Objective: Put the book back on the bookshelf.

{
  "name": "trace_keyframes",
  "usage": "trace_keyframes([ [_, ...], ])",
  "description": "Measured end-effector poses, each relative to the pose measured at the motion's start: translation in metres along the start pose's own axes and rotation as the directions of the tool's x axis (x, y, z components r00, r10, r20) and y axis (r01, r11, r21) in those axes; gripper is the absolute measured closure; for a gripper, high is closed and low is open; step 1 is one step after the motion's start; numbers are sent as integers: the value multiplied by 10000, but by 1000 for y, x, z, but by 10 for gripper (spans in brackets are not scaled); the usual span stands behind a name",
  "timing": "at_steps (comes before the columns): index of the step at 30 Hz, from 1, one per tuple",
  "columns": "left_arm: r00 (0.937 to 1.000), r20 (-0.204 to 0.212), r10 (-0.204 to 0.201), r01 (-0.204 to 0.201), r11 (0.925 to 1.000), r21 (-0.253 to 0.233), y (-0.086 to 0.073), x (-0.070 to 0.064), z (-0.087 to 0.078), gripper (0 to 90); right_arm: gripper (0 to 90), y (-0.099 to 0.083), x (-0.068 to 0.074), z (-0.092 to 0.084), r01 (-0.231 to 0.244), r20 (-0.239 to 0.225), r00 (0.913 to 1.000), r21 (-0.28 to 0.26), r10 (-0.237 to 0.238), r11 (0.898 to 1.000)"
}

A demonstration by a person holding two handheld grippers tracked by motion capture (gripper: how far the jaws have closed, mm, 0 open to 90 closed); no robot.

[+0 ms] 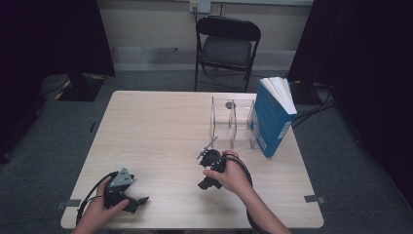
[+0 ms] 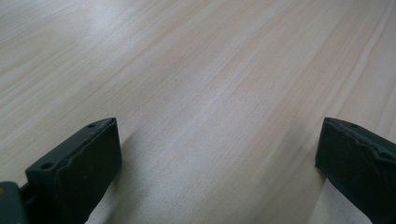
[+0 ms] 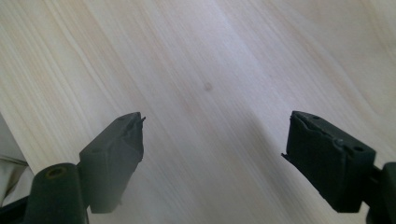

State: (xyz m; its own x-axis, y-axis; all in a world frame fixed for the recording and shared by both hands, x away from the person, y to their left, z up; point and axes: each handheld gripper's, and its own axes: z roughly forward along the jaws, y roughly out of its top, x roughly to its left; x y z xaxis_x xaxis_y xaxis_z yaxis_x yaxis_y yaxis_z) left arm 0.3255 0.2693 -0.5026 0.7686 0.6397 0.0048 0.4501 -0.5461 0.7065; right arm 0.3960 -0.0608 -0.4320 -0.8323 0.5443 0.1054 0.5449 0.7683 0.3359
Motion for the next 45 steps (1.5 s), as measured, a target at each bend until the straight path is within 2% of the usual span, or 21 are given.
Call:
trace_keyframes([
  [9, 10000, -3, -4, 4, 10000, 14, 0, 0, 0, 0, 187, 10, 10, 19, 137, -277, 9995, -258, -144, 9996],
  [14, 10000, -2, 2, -2, 10000, 16, 0, 0, 0, 0, 187, 12, 16, 30, 382, -125, 9992, -130, -384, 9992],
  [17, 10000, 3, 13, -13, 10000, 19, 0, 0, 0, 0, 186, 12, 19, 37, 328, -295, 9990, -221, -334, 9992],
  [21, 10000, -2, 2, -2, 10000, 21, 0, 0, 0, 0, 185, 11, 23, 44, 518, -172, 9985, -419, -525, 9978],
  [23, 10000, 1, -2, 2, 10000, 17, 0, 0, 0, 0, 146, 10, 25, 47, 543, -186, 9983, -455, -552, 9975],
  [25, 10000, -2, 0, 0, 10000, 21, 0, 0, 0, 0, 148, 10, 26, 48, 742, -114, 9971, -507, -749, 9960],
  [29, 10000, -1, 6, -6, 10000, 24, 0, 0, 0, 0, 135, 7, 29, 49, 783, 22, 9969, -679, -783, 9946],
  [31, 10000, -1, 9, -9, 10000, 26, 0, 0, 0, 0, 128, 5, 32, 50, 920, 281, 9956, -849, -899, 9921],
  [33, 10000, -2, 8, -8, 10000, 26, 0, 0, 0, 0, 114, 4, 34, 52, 1488, 613, 9877, -816, -1441, 9855],
  [39, 10000, -3, 18, -18, 10000, 26, 0, 0, 0, 0, 110, -2, 36, 53, 1425, 592, 9890, -1357, -1355, 9804],
  [45, 10000, -8, 53, -53, 10000, 34, 0, 0, 0, 0, 110, -15, 34, 55, 1418, 747, 9890, -2354, -1276, 9615],
])
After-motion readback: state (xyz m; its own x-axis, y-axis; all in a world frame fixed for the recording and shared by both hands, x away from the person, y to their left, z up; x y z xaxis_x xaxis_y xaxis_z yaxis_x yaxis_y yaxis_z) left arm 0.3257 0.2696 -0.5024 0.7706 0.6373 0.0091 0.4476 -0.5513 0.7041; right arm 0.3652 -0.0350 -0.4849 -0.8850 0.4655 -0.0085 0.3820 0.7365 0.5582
